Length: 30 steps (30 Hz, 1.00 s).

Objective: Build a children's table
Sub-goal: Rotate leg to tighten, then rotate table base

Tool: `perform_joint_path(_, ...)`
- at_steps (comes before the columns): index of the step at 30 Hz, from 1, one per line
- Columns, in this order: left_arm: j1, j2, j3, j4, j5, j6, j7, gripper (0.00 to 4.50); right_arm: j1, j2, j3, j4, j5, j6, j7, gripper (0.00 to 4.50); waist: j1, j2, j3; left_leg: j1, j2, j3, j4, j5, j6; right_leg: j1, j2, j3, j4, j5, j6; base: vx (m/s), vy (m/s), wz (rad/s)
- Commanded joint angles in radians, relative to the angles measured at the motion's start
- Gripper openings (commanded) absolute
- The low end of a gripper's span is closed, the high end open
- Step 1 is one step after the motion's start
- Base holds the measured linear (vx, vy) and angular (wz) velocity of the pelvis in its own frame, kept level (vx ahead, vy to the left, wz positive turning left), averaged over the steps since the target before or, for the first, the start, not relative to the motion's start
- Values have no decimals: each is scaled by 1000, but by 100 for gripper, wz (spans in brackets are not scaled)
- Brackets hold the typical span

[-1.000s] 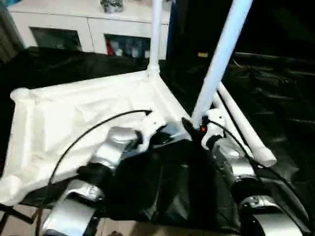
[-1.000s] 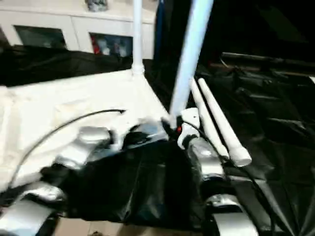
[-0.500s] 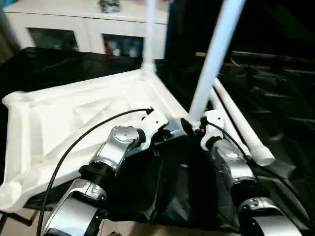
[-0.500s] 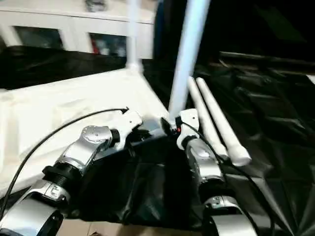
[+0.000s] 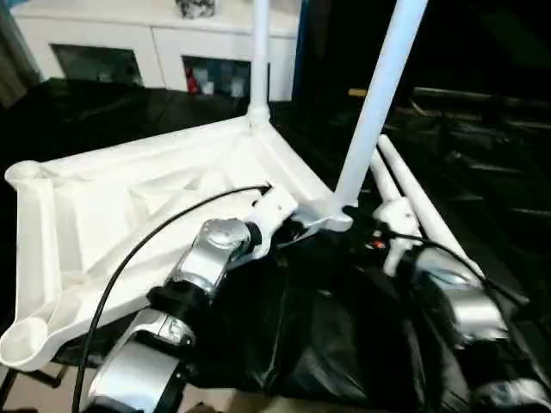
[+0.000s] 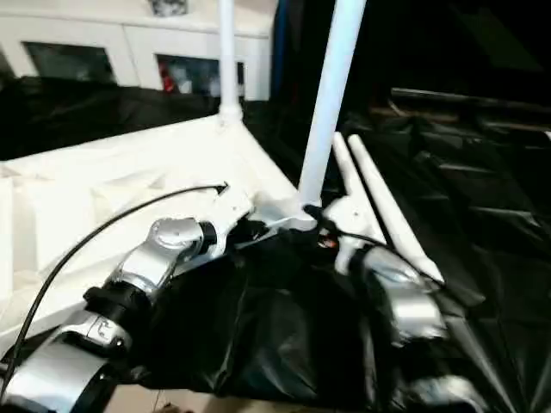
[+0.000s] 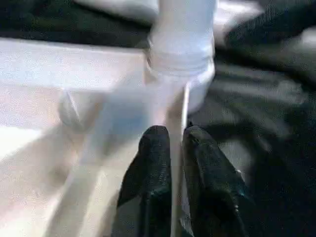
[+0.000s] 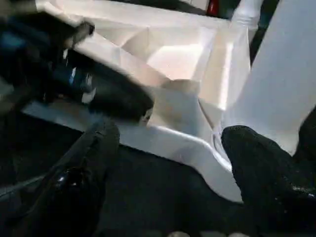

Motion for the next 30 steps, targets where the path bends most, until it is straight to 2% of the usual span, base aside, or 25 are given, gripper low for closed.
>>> perform_joint_path(1,-29,24,42,-49,-19,17,34,91,10,-2,8,-32,-12,38,-15,376,5,-6,-64,6,34,-18,-56,-153,100,56,-65,42,-65,-100,-235,0,0,0)
perform_joint_path(2,-31,29,46,-51,-18,20,38,91,11,-1,10,-33,-15,42,-18,376,2,-5,-61,7,33,-18,-57,-164,96,55,-65,42,-68,-119,-233,0,0,0)
perform_joint_path(3,-48,83,85,-70,-14,40,81,91,18,5,34,-53,-37,78,-37,376,2,-7,-61,8,33,-17,-57,-167,91,55,-63,42,-67,-129,-229,0,0,0)
perform_joint_path(4,-56,155,125,-79,1,50,124,91,24,17,57,-57,-53,96,-58,376,-2,-5,-60,3,32,-21,-59,-165,80,58,-64,40,-66,-148,-212,0,0,0)
perform_joint_path(6,-55,207,147,-80,17,58,148,91,25,31,68,-54,-61,99,-73,376,-9,-2,-60,2,31,-23,-62,-175,65,58,-62,39,-65,-170,-199,0,0,0)
perform_joint_path(7,-42,284,163,-86,48,71,170,91,29,53,79,-58,-64,113,-96,376,-14,1,-59,7,31,-23,-62,-188,51,54,-61,40,-68,-191,-189,0,0,0)
perform_joint_path(8,-36,309,166,-89,58,76,174,91,31,59,84,-61,-66,120,-103,376,-20,5,-60,10,32,-24,-63,-181,42,53,-60,42,-64,-179,-188,0,0,0)
perform_joint_path(11,22,442,179,-126,116,121,174,91,41,91,107,-76,-82,164,-137,376,-16,15,-61,19,39,-22,-63,-155,30,46,-57,45,-54,-99,-215,0,0,0)
perform_joint_path(12,22,442,179,-126,116,121,174,75,41,91,107,-76,-82,164,-137,358,-18,15,-59,17,39,-22,-65,-151,30,46,-56,45,-52,-86,-219,0,0,0)
perform_joint_path(13,68,518,190,-157,136,164,159,63,44,104,113,-82,-91,202,-166,348,-11,15,-61,21,39,-22,-65,-144,25,46,-58,44,-49,-73,-222,0,0,0)
perform_joint_path(15,121,591,175,-182,155,189,122,52,37,123,109,-71,-99,221,-211,332,-7,14,-60,21,40,-20,-68,-134,15,45,-59,47,-46,-53,-229,0,0,0)
perform_joint_path(16,141,615,169,-181,157,186,107,45,29,132,105,-58,-106,220,-235,323,-6,17,-57,23,38,-18,-70,-157,4,42,-56,47,-50,-74,-224,0,0,0)
perform_joint_path(17,146,621,167,-181,156,185,104,32,27,135,103,-54,-108,219,-243,312,-1,20,-57,28,38,-18,-69,-170,-4,39,-59,48,-51,-86,-224,0,0,0)
perform_joint_path(18,165,639,154,-180,151,186,77,32,15,144,101,-34,-121,210,-267,312,1,14,-53,30,39,-16,-73,-200,-17,35,-59,50,-57,-115,-221,0,0,0)
perform_joint_path(19,176,648,139,-179,156,182,57,13,4,149,100,-15,-127,202,-280,297,6,18,-52,33,39,-18,-74,-217,-25,33,-61,50,-58,-136,-219,0,0,0)
perform_joint_path(22,204,667,98,-174,188,185,22,1,-31,167,93,39,-137,199,-331,269,12,18,-48,38,40,-18,-79,-283,-58,29,-65,55,-65,-211,-199,0,0,0)
perform_joint_path(25,221,675,59,-186,190,193,-27,0,-72,182,87,97,-147,202,-375,242,19,18,-51,34,38,-20,-80,-270,-68,33,-65,57,-62,-186,-188,0,0,0)
perform_joint_path(27,224,671,53,-201,179,204,-48,0,-81,185,87,112,-148,201,-383,233,18,15,-51,29,37,-22,-81,-256,-72,38,-67,56,-57,-172,-192,0,0,0)
perform_joint_path(28,225,672,41,-214,175,209,-73,0,-92,188,88,131,-150,195,-390,224,21,20,-52,30,36,-21,-79,-251,-70,38,-67,56,-57,-162,-191,0,0,0)
perform_joint_path(30,234,677,11,-236,168,216,-133,0,-116,198,83,173,-150,180,-402,197,19,17,-54,28,35,-21,-77,-237,-68,40,-67,57,-54,-146,-200,0,0,0)
